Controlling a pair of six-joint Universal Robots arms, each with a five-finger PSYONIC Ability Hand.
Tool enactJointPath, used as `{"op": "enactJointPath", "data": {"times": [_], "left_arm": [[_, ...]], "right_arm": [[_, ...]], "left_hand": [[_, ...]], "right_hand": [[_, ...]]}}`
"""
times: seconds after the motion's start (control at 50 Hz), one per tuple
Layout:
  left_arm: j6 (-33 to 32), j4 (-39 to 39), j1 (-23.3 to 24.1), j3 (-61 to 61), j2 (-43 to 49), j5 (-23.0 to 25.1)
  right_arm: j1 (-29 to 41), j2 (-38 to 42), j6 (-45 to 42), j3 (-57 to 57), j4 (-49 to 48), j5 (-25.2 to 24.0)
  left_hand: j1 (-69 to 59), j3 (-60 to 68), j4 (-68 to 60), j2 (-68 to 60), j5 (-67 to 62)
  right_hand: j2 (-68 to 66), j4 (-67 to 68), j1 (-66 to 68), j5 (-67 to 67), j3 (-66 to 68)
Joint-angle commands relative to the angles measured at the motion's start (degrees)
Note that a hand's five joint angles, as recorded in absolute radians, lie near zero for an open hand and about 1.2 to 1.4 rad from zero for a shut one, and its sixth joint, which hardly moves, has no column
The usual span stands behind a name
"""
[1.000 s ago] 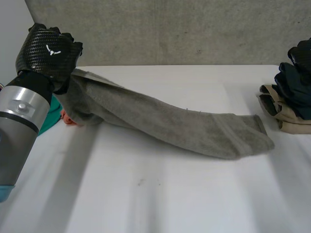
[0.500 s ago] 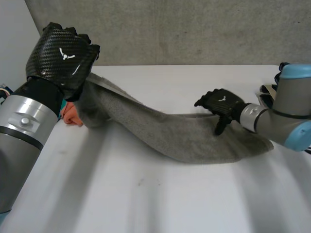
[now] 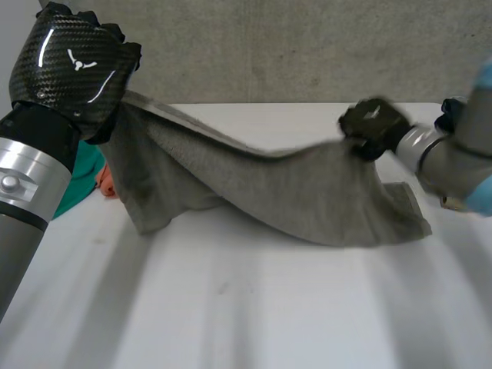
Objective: Fold the laundry.
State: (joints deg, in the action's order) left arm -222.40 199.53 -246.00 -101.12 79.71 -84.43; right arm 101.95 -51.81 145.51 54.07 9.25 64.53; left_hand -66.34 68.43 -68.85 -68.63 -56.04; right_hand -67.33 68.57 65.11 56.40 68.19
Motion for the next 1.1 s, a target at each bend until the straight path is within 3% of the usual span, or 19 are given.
{"op": "enactJointPath", "data": {"times": [0.02, 0.12, 0.2, 0.34, 0.42, 0.52, 0.66, 0.7, 0.82, 0.9, 1.1], "left_arm": [[0.1, -0.5, -2.9, -0.6, -0.1, 0.0], [0.0, -0.5, -4.1, -2.8, 0.0, 0.4], [0.3, -0.6, -4.3, -2.8, 0.8, 1.3], [2.4, -3.8, -6.5, -0.1, 11.1, 5.4], [2.8, -7.0, -6.6, 3.2, 18.1, 6.4], [1.9, -7.2, -6.2, 10.9, 28.8, 6.1], [1.7, -3.1, -6.0, 30.9, 37.6, 5.8], [2.3, 0.6, -6.0, 34.6, 38.1, 5.7], [4.3, 24.7, -5.0, 37.7, 36.7, 4.4], [6.6, 31.2, -4.6, 33.5, 33.0, 1.6], [11.7, 25.6, -5.9, 15.3, 26.8, 1.6]], "right_arm": [[-7.1, -19.4, -4.9, 10.3, 6.6, 1.2], [-10.7, -35.8, -13.0, 16.2, 17.0, 4.0], [-12.4, -42.3, -16.7, 20.4, 24.5, 8.1], [-9.2, -41.4, -22.2, 26.1, 25.3, 13.3], [-2.6, -32.5, -22.5, 26.0, 23.6, 17.3], [2.0, -20.7, -22.3, 20.2, 15.4, 25.8], [3.2, -10.8, -22.3, 5.9, -1.4, 30.6], [3.3, -9.9, -21.8, 3.0, -6.9, 30.7], [3.4, -13.3, -18.5, 1.8, -33.4, 31.0], [3.5, -16.7, -18.3, 6.6, -42.1, 30.6], [3.3, -20.9, -15.4, 22.5, -37.2, 27.9]], "left_hand": [[-13.7, 11.6, -11.2, -11.4, -14.0], [-13.7, 11.6, -11.2, -11.4, -14.0], [-13.7, 11.6, -11.2, -11.4, -14.0], [-13.7, 11.6, -11.2, -11.4, -14.0], [-13.7, 11.6, -11.2, -11.4, -14.0], [-13.7, 11.6, -11.2, -11.4, -14.0], [-13.7, 11.6, -11.2, -11.4, -14.0], [-13.7, 11.6, -11.2, -11.4, -14.0], [-13.7, 11.6, -11.2, -11.4, -14.0], [-13.7, 11.6, -11.2, -11.4, -14.0], [-13.7, 11.6, -11.2, -11.4, -14.0]], "right_hand": [[-12.7, 11.4, 14.9, 13.6, 11.8], [-12.7, 11.4, 14.9, 13.6, 11.8], [-12.7, 11.4, 14.9, 13.6, 11.8], [-12.7, 11.4, 14.9, 13.6, 11.8], [-12.7, 11.4, 14.9, 13.6, 11.8], [-12.7, 11.4, 14.9, 13.6, 11.8], [-12.7, 11.4, 14.9, 13.6, 11.8], [-12.7, 11.4, 14.9, 13.6, 11.8], [-12.7, 11.4, 14.9, 13.6, 11.8], [-12.7, 11.4, 14.9, 13.6, 11.8], [-12.7, 11.4, 14.9, 13.6, 11.8]]}}
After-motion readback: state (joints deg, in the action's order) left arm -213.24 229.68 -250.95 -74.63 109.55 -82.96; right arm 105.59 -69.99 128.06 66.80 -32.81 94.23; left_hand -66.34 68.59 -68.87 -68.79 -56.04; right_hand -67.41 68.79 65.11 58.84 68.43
